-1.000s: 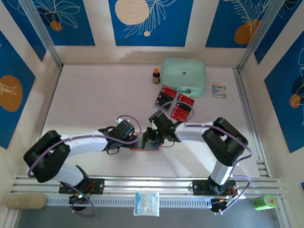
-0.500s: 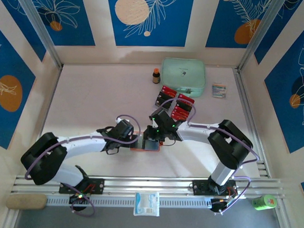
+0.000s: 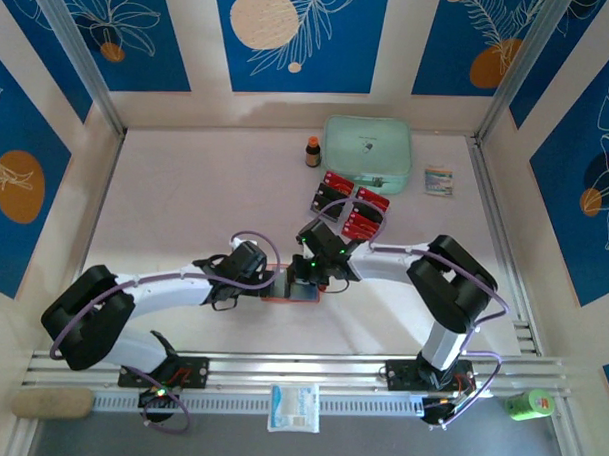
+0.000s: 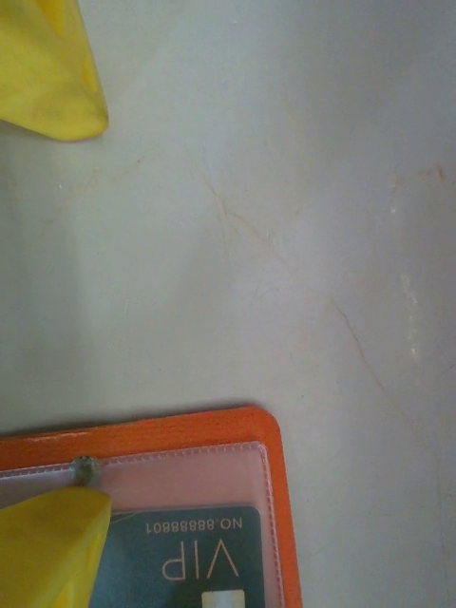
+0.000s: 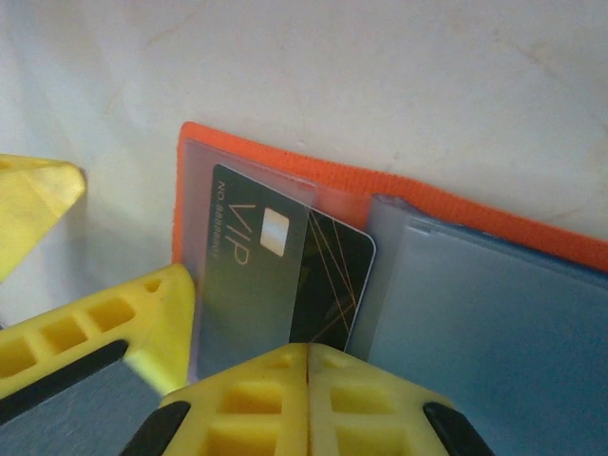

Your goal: Put the credit cards into the card holder

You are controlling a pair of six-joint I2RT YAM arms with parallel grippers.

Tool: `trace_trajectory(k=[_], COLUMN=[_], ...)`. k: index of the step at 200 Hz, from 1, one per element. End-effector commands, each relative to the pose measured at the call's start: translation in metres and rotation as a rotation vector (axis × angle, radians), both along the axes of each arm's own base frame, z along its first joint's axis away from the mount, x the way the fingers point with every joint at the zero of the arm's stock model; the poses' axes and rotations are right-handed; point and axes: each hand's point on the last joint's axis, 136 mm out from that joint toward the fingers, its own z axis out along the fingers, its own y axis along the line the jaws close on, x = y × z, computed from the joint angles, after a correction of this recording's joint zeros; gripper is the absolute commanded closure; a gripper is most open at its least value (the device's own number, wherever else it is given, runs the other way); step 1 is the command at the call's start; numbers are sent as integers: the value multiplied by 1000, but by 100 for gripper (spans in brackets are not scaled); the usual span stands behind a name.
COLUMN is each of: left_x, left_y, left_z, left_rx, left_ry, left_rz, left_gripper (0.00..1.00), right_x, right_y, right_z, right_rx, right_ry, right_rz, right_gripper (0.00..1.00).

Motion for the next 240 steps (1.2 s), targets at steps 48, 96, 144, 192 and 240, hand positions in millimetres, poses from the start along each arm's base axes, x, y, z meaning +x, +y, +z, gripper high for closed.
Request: trace_trajectory(k=[48,96,144,192,240], left_x=[-6,-5,-5,-4,-1], left_y=[4,2,0,-2,-5], left_z=[-7,-5,-3,0,4], left_rx=[4,-2,-7,-4,-5], left_ry=[20,17,17,16,11], left_rz=[1,-3,-12,-21,-32], left_gripper=[6,6,6,6,6], right_x=[-6,0,-4,-2,9], right_y=[20,-13,-71,-94,-89], right_z=[2,46,47,23,3], right_rx=[10,55,-126,-323,-357], right_ry=[28,-56,-131,-116,-102], right_rz=[68,-8,-88,-91,-95], right_gripper=[95,89,56,39,45])
